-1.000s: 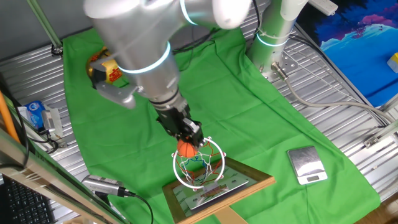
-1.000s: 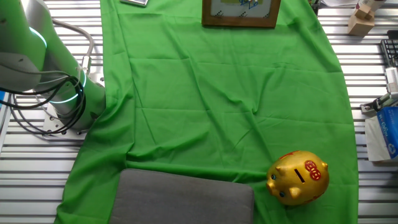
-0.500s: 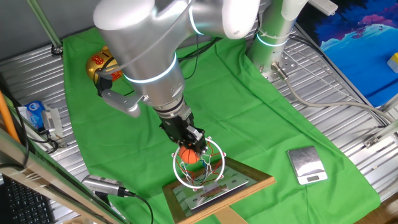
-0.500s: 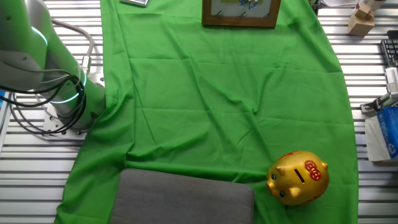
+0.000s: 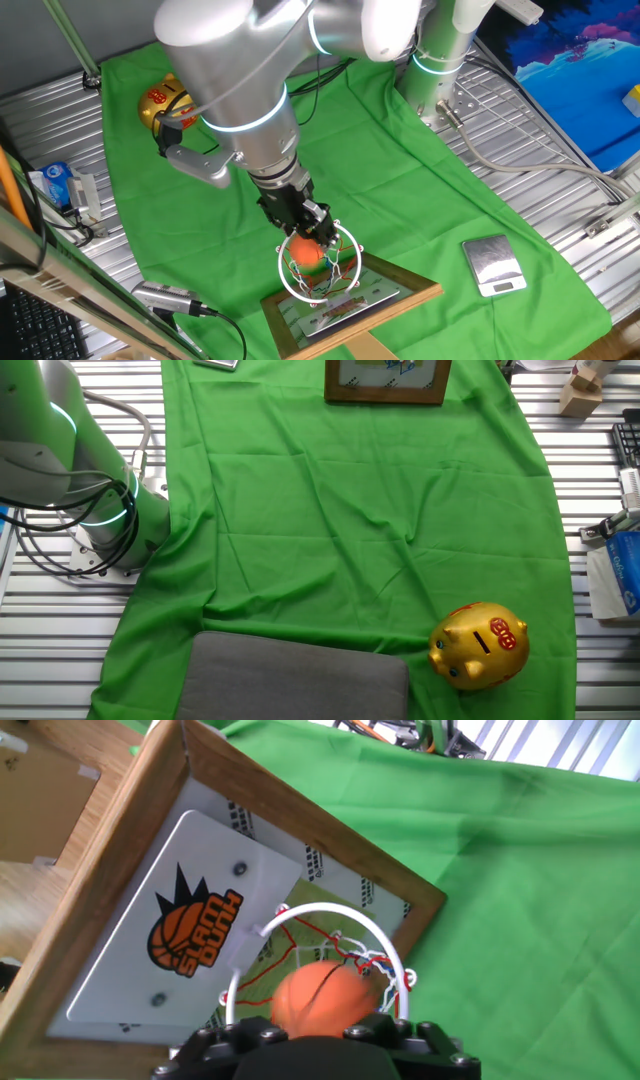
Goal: Grab a basketball, release it and shoot it into the basket
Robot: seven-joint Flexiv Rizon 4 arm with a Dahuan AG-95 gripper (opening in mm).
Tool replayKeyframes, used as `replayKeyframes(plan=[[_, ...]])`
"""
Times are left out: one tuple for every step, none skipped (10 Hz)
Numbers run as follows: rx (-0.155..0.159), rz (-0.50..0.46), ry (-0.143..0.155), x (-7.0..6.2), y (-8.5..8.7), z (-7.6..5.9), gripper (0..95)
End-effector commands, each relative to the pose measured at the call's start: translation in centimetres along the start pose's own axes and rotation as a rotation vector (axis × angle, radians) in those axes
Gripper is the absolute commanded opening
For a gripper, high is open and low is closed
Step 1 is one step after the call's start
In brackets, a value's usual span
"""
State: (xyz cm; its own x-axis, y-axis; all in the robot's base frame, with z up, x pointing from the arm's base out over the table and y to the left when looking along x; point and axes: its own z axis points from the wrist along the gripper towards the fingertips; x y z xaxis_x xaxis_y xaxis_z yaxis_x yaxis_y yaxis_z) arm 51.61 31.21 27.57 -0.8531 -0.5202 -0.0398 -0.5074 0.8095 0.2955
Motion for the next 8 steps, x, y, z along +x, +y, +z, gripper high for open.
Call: replayKeyframes(plan=[[0.003,-0.008,0.001,-0.01,-0.02,0.01,95.0],[0.003,-0.012,0.001,0.01,-0.01,0.02,95.0],[0.003,-0.013,0.001,0.02,-0.01,0.02,95.0],[0.003,-0.014,0.002,0.02,-0.01,0.02,95.0],[0.006,-0.019,0.004,0.02,-0.01,0.02,76.0],[0.005,-0.020,0.004,0.02,-0.01,0.02,76.0],[0.007,-0.025,0.005,0.02,-0.01,0.02,76.0],[0.008,-0.029,0.005,0.02,-0.01,0.02,76.0]])
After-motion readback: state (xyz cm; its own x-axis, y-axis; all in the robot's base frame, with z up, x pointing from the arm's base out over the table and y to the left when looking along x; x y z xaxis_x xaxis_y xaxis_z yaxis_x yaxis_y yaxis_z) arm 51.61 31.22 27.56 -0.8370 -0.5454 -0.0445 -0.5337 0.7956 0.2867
